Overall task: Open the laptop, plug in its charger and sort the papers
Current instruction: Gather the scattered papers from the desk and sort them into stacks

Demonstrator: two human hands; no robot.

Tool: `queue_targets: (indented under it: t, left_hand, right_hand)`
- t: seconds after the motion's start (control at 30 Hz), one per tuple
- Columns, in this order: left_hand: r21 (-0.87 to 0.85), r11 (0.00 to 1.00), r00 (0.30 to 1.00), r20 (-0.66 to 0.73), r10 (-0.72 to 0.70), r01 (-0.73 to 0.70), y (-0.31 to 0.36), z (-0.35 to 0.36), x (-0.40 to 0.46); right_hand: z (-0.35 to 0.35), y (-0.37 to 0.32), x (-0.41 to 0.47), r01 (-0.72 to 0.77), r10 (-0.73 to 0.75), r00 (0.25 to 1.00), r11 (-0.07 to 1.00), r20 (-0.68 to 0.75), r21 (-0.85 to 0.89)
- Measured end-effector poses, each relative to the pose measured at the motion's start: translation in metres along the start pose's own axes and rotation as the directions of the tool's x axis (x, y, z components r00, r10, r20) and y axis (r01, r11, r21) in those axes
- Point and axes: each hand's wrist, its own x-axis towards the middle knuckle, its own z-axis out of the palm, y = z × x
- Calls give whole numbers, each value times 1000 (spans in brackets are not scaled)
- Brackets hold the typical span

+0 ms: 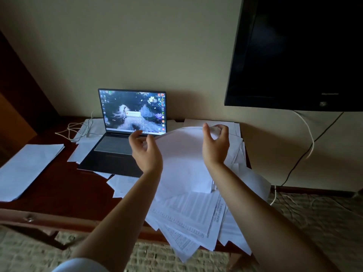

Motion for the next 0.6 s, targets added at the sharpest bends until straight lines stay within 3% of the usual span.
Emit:
queue_targets:
  t: [0.1,0.2,0.33,0.47,0.6]
  left_hand:
    - [6,999,999,-17,-34,34,-5,-1,6]
    - [9,999,999,-12,-44,44,-3,2,9]
    - [-43,998,999,24,-44,45,12,12,4]
    - [-34,997,998,32,-61,63,23,17,-3]
    - [65,982,982,54,-181,178,9,16,-20]
  right_hand:
    - [-11,16,4,1,-11,987,998,161,63]
    - [-21,41,1,8,-6,926,1000,377,-4]
    - [-21,31,9,-4,2,917,1000,400,6]
    - [-35,18,26,-145,59,896,976,441,164]
    - [-54,41,31,-230,155,876,966,456,114]
